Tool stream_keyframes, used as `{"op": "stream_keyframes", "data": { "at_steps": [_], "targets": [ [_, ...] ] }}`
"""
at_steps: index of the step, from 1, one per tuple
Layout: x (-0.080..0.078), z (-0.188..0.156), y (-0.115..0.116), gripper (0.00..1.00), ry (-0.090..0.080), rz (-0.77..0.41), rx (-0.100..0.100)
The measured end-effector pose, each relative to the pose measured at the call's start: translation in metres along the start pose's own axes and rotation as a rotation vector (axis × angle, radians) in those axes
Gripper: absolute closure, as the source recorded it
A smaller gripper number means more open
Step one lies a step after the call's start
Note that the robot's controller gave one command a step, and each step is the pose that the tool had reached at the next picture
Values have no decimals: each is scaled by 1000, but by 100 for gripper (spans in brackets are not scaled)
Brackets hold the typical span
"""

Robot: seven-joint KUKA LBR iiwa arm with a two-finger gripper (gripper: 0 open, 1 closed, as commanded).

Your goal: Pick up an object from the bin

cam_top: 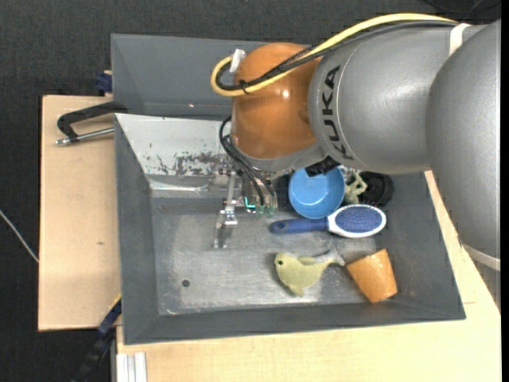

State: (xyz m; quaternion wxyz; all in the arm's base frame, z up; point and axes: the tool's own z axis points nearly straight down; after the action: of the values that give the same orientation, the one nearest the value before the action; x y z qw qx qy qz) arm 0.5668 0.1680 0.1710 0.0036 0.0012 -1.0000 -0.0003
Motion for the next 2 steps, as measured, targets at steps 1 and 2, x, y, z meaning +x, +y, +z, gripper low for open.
{"op": "stream_keyframes", "data": {
  "at_steps": [1,2],
  "targets": [
    [-11,26,-90,0,-6,3,4],
    [42,69,-154,0,0,-99,3]
  ]
}}
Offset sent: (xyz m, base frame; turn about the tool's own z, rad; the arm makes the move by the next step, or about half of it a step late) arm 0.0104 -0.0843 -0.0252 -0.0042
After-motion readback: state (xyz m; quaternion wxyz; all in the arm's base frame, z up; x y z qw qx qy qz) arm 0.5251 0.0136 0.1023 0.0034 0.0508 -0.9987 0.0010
